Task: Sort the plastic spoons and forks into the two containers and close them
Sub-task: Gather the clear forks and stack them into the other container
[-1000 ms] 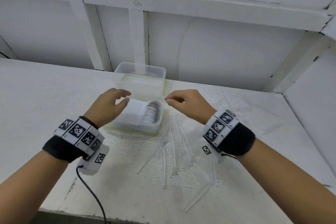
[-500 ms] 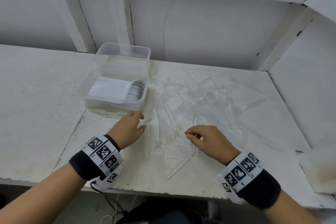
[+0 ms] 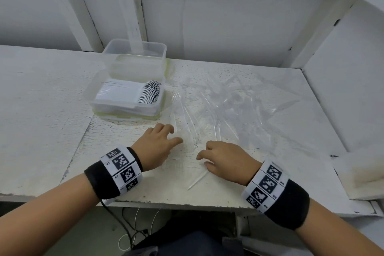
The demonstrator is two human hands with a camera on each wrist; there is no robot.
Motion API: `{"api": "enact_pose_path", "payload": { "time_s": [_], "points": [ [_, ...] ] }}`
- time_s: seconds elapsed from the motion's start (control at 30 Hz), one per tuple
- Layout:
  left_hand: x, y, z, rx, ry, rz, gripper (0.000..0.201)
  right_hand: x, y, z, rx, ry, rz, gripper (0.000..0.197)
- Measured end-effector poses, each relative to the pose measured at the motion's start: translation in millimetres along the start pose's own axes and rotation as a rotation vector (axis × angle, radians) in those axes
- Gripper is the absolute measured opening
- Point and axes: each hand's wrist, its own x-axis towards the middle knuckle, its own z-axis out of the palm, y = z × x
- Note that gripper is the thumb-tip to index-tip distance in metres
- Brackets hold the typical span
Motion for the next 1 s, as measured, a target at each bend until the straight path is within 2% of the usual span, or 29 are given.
{"api": "enact_pose_path", "payload": {
  "time_s": [0.2, 0.37, 0.47, 0.57, 0.63, 0.7, 0.8, 0.9, 1.0],
  "points": [
    [6, 2, 5, 0.090, -0.046, -0.015, 0.050, -10, 2, 11, 0.016, -0.047, 0.044, 0.038],
    [12, 0, 2, 0.096, -0.027, -0.017, 0.040, -15, 3, 20, 0.029, -0.039, 0.058, 0.038],
    [13, -5, -6, 0.026, 0.053, 0.038, 0.030, -16, 6, 22, 0.067, 0.005, 0.071, 0.036],
    [12, -13, -20, -0.102, 0.196, 0.049, 0.010, -15, 12, 17, 0.205, 0.112, 0.110, 0.029],
    [13, -20, -31, -0.257, 0.257, 0.010, 0.028, -11, 19, 11, 0.231, 0.217, 0.119, 0.027],
    [13, -24, -42, -0.463, 0.320, -0.095, 0.035, -3, 24, 6, 0.157, 0.251, 0.109, 0.028],
    [13, -29, -48, -0.706, 0.321, -0.271, 0.018, 14, 24, 0, -0.045, 0.270, -0.032, 0.043],
    [13, -30, -47, -0.733, 0.282, -0.296, 0.019, 32, 18, -8, -0.257, 0.174, -0.115, 0.056],
    [10, -34, -39, -0.727, 0.225, -0.294, 0.021, 44, 10, -14, -0.361, 0.143, -0.175, 0.044]
  ]
}}
